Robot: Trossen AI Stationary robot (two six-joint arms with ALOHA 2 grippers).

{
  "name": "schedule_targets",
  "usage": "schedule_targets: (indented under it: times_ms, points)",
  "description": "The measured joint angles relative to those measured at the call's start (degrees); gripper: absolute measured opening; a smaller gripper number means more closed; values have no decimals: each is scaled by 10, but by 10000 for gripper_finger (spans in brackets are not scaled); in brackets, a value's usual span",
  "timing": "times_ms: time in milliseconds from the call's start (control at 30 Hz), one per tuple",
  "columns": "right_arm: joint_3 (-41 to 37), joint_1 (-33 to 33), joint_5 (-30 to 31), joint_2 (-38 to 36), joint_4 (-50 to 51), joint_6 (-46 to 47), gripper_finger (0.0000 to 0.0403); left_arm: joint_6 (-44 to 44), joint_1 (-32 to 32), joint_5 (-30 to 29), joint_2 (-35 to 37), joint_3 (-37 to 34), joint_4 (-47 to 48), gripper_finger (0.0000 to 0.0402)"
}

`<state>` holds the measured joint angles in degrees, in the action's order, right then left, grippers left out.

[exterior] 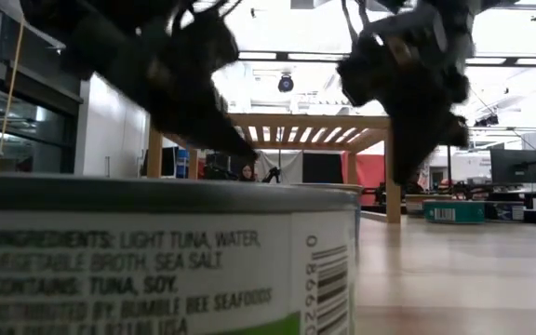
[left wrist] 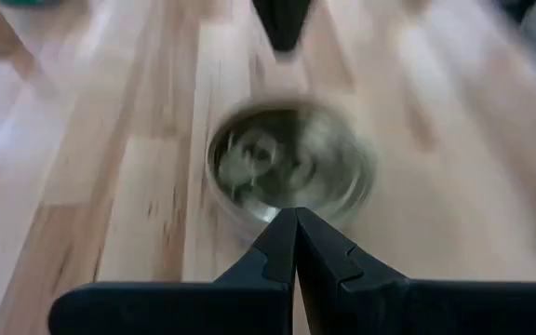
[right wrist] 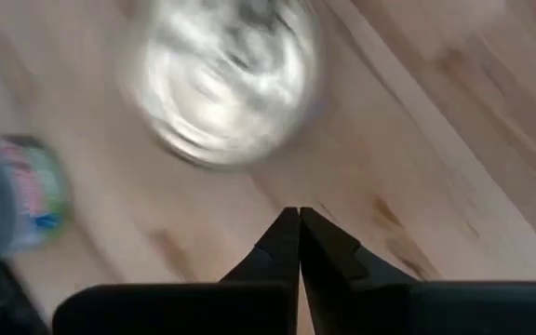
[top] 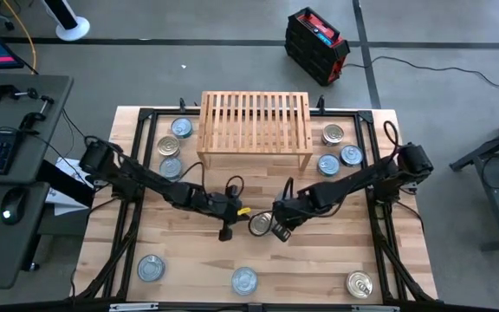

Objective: Stack canned seafood by type on shelf
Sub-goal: Put the blue-pink tuna can on the shelf

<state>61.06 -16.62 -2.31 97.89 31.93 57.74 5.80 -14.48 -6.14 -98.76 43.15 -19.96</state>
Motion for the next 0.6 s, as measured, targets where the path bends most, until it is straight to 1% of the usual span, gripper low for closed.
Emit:
schedule_targets:
  times_ms: [100, 333, 467, 600]
  points:
    - [-30, -1, -1, 7, -24, 14, 0, -38, 0, 0, -25, 1, 1, 1]
    - [-80, 0, 11, 9, -131, 18, 0, -39, 0, 0, -34, 3, -17, 1]
    - [-88, 1, 33, 11, -181, 18, 0, -41, 1, 1, -34, 3, -28, 1]
    - [-87, 6, 38, 14, -210, 13, 0, -42, 1, 1, -34, 3, -30, 1]
